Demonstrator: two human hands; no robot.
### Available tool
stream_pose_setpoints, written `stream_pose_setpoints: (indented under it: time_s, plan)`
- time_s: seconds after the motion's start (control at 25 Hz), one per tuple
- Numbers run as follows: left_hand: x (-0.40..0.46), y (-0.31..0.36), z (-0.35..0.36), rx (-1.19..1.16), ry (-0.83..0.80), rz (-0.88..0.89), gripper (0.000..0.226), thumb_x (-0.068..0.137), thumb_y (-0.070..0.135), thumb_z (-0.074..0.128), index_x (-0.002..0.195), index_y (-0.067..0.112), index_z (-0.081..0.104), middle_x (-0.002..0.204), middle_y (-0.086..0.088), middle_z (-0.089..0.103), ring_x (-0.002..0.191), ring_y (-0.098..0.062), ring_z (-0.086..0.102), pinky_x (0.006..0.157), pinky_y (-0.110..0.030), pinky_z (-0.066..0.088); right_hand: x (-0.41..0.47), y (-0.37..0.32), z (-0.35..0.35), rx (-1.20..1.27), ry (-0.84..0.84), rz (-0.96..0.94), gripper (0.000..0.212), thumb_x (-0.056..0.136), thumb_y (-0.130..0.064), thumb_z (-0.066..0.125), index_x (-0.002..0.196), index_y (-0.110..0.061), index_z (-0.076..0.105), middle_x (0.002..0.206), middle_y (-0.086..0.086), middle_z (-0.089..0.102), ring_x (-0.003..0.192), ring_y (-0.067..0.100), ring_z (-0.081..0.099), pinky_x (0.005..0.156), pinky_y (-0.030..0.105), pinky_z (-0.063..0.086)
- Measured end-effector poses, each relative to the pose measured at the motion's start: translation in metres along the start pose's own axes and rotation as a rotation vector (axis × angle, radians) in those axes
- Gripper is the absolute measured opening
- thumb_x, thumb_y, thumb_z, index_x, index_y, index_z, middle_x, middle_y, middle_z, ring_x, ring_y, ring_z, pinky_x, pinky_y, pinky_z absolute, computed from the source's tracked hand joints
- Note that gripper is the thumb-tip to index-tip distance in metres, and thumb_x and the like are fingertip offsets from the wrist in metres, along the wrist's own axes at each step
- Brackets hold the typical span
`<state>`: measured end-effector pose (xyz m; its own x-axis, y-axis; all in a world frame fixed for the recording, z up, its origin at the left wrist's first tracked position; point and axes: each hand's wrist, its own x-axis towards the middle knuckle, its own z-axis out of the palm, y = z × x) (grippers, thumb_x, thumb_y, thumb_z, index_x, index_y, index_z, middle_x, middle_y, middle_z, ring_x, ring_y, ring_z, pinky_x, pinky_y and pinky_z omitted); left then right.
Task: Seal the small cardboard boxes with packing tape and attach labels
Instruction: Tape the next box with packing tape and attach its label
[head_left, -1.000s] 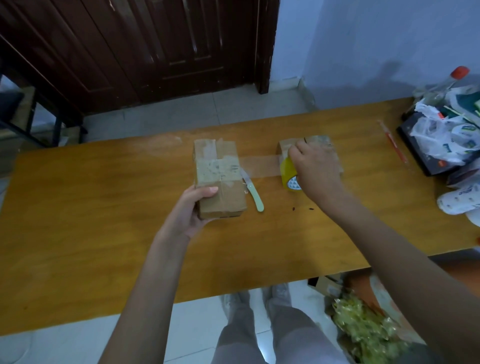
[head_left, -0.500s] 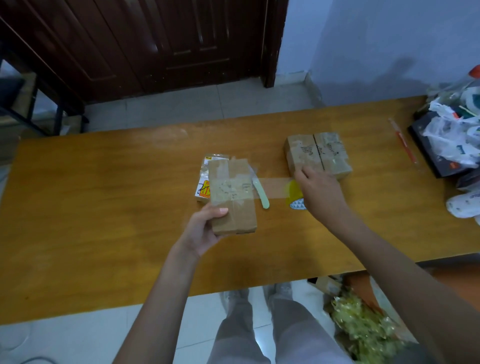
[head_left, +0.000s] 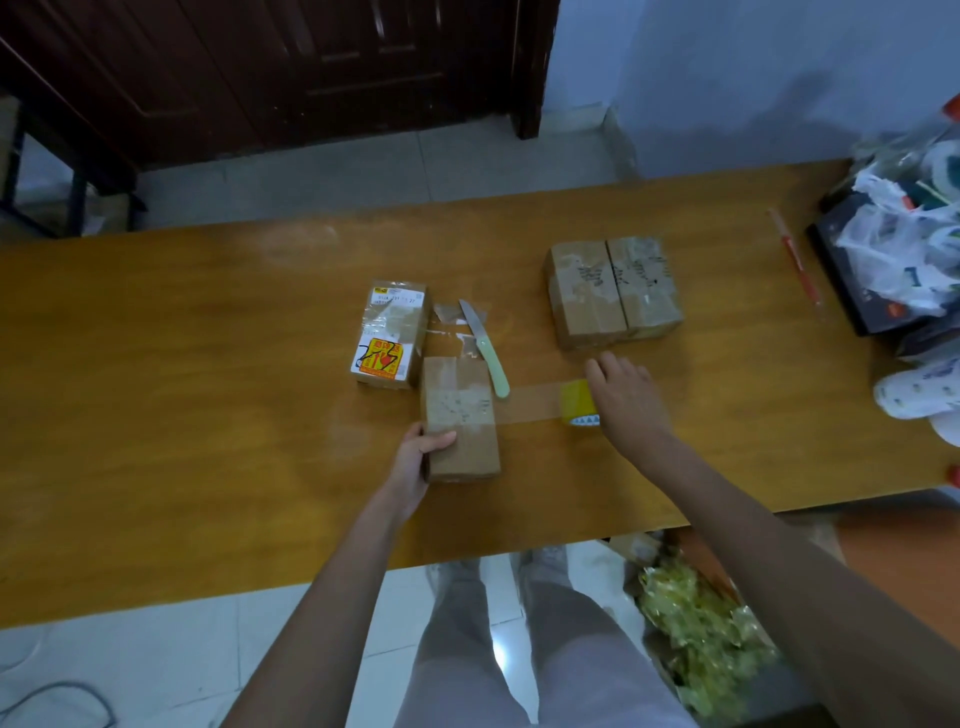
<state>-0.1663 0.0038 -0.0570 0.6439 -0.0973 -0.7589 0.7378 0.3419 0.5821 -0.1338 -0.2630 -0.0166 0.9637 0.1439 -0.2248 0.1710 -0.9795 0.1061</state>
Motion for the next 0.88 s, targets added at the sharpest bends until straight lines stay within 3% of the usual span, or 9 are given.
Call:
stream_pose_setpoints:
  time_s: [0.12,0.28,0.36,0.44,0.52,0.64,0.76,0.88]
  plan:
    - [0.012,-0.011,-0.002,0.202,0.093,0.053,0.047,0.079,0.013,0.073,0.119,0.013,0.047,0.128,-0.014,0.056,0.109,-0.027,0.059,0.076,-0.032,0.053,0.001,0.004,0.004,0.014,-0.016,-0.01,0.041,0.069,0.009,0.064,0.104,-0.009,0.05,0.1,0.01,0.051,0.09,0.03,0.051,0.072,0.035,0.036]
    - [0.017,-0.018,-0.001,0.586,0.268,0.149,0.061,0.085,0.02,0.072,0.133,0.004,0.038,0.133,-0.012,0.038,0.123,-0.028,0.044,0.098,-0.041,0.046,-0.004,0.012,0.007,0.078,-0.047,-0.02,0.041,0.073,-0.002,0.069,0.109,-0.01,0.05,0.106,0.009,0.052,0.096,0.03,0.052,0.075,0.036,0.04]
    - [0.013,-0.015,0.001,0.745,0.359,0.179,0.071,0.082,0.022,0.074,0.137,0.001,0.034,0.135,-0.015,0.032,0.123,-0.029,0.039,0.1,-0.041,0.043,-0.005,0.016,0.008,0.115,-0.06,-0.012,0.042,0.074,-0.005,0.07,0.11,-0.01,0.049,0.108,0.009,0.051,0.098,0.029,0.052,0.077,0.036,0.041]
    - [0.004,-0.009,0.007,0.898,0.5,0.391,0.062,0.081,0.018,0.072,0.13,0.0,0.04,0.13,-0.015,0.037,0.117,-0.03,0.043,0.093,-0.038,0.044,-0.005,0.017,0.009,0.132,-0.062,-0.007,0.042,0.075,-0.006,0.07,0.111,-0.011,0.049,0.109,0.009,0.051,0.098,0.028,0.052,0.077,0.036,0.042]
    - [0.002,0.005,0.025,0.97,0.607,0.717,0.033,0.083,0.012,0.062,0.112,0.003,0.051,0.114,-0.01,0.048,0.105,-0.026,0.05,0.086,-0.035,0.046,-0.004,0.016,0.009,0.133,-0.06,-0.008,0.042,0.076,-0.009,0.07,0.112,-0.012,0.048,0.111,0.007,0.05,0.099,0.026,0.052,0.077,0.035,0.043]
    - [0.022,0.03,0.063,1.176,0.544,0.906,0.017,0.089,0.01,0.045,0.102,0.007,0.055,0.102,-0.008,0.055,0.097,-0.024,0.052,0.084,-0.036,0.045,-0.003,0.014,0.011,0.123,-0.051,-0.016,0.04,0.078,-0.008,0.068,0.112,-0.013,0.048,0.111,0.007,0.05,0.098,0.026,0.052,0.077,0.034,0.041]
    - [0.05,0.03,0.072,1.611,0.474,0.814,0.03,0.101,0.023,0.031,0.109,0.011,0.058,0.102,-0.005,0.059,0.098,-0.023,0.053,0.089,-0.035,0.04,-0.003,0.016,0.014,0.134,-0.032,0.0,0.039,0.077,-0.004,0.067,0.111,-0.012,0.05,0.11,0.008,0.051,0.096,0.027,0.053,0.075,0.034,0.041]
    - [0.062,0.018,0.059,1.647,0.479,0.851,0.036,0.102,0.025,0.028,0.098,0.011,0.061,0.09,-0.006,0.061,0.09,-0.023,0.053,0.087,-0.037,0.04,-0.004,0.023,0.018,0.086,-0.011,-0.007,0.042,0.074,-0.004,0.068,0.11,-0.012,0.051,0.108,0.007,0.052,0.094,0.027,0.053,0.074,0.036,0.041]
